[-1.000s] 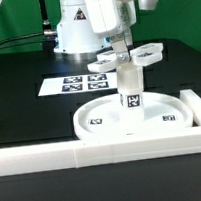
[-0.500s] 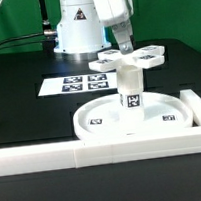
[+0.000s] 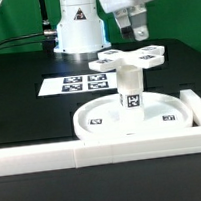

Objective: Assemble round table

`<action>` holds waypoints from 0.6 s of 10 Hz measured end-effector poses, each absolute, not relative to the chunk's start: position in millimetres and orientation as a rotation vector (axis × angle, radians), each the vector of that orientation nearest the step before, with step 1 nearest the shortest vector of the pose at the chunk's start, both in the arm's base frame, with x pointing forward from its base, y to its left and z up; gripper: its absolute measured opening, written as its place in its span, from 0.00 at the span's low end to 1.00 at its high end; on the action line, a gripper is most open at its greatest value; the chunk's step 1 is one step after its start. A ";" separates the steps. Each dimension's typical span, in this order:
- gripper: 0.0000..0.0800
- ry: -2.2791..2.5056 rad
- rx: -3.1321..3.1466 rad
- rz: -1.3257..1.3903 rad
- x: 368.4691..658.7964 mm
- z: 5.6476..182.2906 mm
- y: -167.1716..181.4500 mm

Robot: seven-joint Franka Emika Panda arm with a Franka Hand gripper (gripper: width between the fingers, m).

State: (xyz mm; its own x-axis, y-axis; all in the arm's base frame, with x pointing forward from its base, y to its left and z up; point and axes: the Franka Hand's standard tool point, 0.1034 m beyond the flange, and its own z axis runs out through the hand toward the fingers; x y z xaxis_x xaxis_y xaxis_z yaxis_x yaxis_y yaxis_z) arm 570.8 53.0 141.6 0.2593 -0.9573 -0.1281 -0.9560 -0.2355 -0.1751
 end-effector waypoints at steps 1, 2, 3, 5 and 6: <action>0.81 1.664 -2.410 -0.005 571.1 143.5 58.7; 0.81 1.531 -2.496 -0.020 571.5 143.1 60.8; 0.81 1.396 -2.575 -0.035 571.2 141.9 61.1; 0.81 1.187 -2.681 -0.060 571.2 141.8 60.8; 0.81 1.087 -2.725 -0.071 571.2 141.8 60.8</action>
Offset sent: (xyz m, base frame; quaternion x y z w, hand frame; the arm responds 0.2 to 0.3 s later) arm 0.0000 0.0000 0.0000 0.0000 0.0000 -0.1296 0.9916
